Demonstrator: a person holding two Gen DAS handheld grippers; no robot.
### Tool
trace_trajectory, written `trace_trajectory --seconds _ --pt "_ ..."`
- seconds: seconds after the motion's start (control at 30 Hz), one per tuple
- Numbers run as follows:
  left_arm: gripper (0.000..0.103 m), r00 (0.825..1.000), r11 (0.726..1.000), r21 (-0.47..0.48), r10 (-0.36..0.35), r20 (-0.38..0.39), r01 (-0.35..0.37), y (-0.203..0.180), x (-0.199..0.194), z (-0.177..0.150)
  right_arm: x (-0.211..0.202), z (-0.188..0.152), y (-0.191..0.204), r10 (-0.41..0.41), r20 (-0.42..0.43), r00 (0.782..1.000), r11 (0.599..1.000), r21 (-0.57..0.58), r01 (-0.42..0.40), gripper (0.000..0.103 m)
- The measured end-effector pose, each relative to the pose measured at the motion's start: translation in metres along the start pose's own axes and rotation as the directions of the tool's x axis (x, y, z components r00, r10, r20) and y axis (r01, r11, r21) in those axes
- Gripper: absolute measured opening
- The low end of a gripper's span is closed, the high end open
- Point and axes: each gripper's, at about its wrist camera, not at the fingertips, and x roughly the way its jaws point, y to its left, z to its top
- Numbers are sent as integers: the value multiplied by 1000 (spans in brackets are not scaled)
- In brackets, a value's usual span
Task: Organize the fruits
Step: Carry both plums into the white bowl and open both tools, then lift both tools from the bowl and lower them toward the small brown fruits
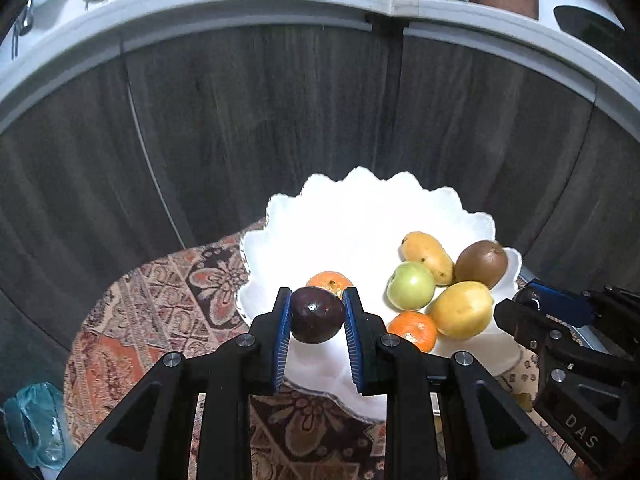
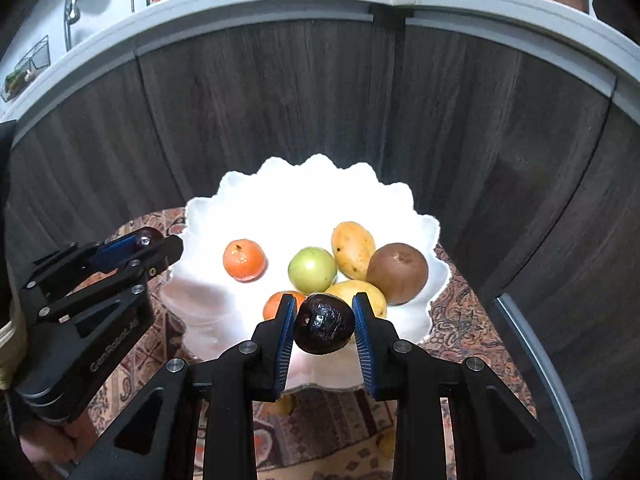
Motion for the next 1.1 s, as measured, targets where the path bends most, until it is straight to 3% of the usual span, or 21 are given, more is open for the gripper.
trace_trajectory --seconds 0.33,0.47,0.53,0.6,0.7,0.87,1.1 --pt "28 997 1000 21 -18 -72 20 -5 32 -13 26 -10 -3 12 -39 999 1000 10 -12 30" --pt "52 998 1000 15 1 -61 0 -4 29 -12 29 -10 -8 5 -45 999 1000 20 -5 33" --pt "58 998 1000 14 15 -53 -14 -3 26 -12 27 -10 -8 -8 -37 999 1000 17 8 46" --pt "64 998 1000 14 25 -52 -24 -1 23 -11 22 -10 -9 -26 -18 999 999 18 27 67" --pt "67 998 999 7 34 -47 -33 1 18 -13 18 -7 -8 -58 -4 998 998 23 58 80" --pt "86 997 997 -3 71 -25 -71 4 2 -14 4 -3 -7 -111 26 994 994 16 110 87" --pt "92 996 996 -15 91 1 -91 2 -29 -13 -25 -1 -12 -128 63 990 991 39 126 87"
